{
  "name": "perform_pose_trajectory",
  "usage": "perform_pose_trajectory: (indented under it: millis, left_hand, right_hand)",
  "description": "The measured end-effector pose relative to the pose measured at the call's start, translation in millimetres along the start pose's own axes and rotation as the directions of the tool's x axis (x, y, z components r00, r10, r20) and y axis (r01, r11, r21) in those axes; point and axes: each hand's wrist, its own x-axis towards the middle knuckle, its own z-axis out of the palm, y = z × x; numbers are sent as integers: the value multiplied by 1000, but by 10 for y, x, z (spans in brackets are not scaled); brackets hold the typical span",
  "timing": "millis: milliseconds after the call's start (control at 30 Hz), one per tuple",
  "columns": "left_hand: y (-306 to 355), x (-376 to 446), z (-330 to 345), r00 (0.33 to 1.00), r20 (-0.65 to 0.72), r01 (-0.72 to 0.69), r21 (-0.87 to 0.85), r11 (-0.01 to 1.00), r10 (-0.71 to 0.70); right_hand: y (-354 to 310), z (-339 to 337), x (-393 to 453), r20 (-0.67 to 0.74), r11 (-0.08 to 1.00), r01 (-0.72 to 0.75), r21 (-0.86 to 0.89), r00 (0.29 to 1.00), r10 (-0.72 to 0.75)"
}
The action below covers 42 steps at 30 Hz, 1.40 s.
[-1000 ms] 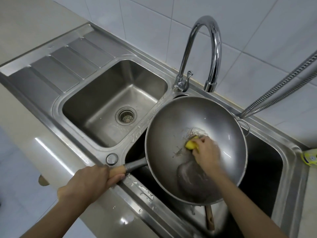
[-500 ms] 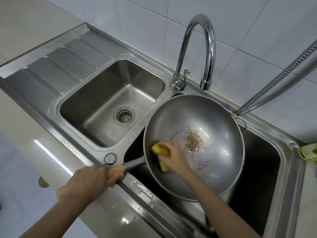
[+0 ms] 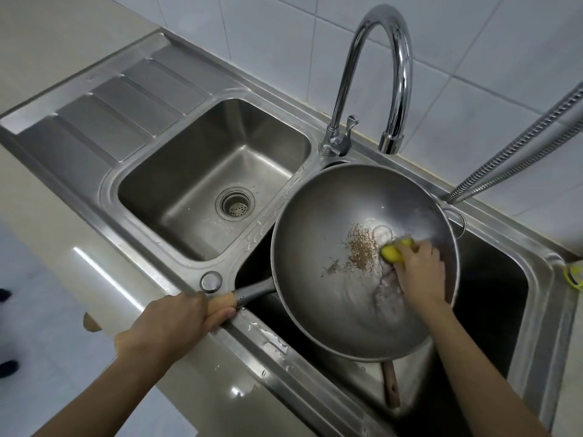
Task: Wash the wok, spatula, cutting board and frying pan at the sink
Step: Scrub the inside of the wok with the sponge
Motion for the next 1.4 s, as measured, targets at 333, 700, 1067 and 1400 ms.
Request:
perform_pose_trajectory:
  millis: [333,700,1067,1400]
  left_hand:
    - [-77,55,114,1000,-9,6,44,999,-5]
    - [-54,46,92,1000,-17,-4,62,998,5]
    - [-75,46,87,1000,-31,-1,46,999,3]
    - [-9,13,23,1000,1,-14,38,999,14]
  right_hand:
    - [-1107,102,-240,221,767,70,637,937,-270]
    - [-15,-81,356,-46,996,14,84,999,-11]
    - [-1679,-184,292,-10,715,283,639,933,-360]
    - [-476,260,-71,-28,933,330,146,944,-329]
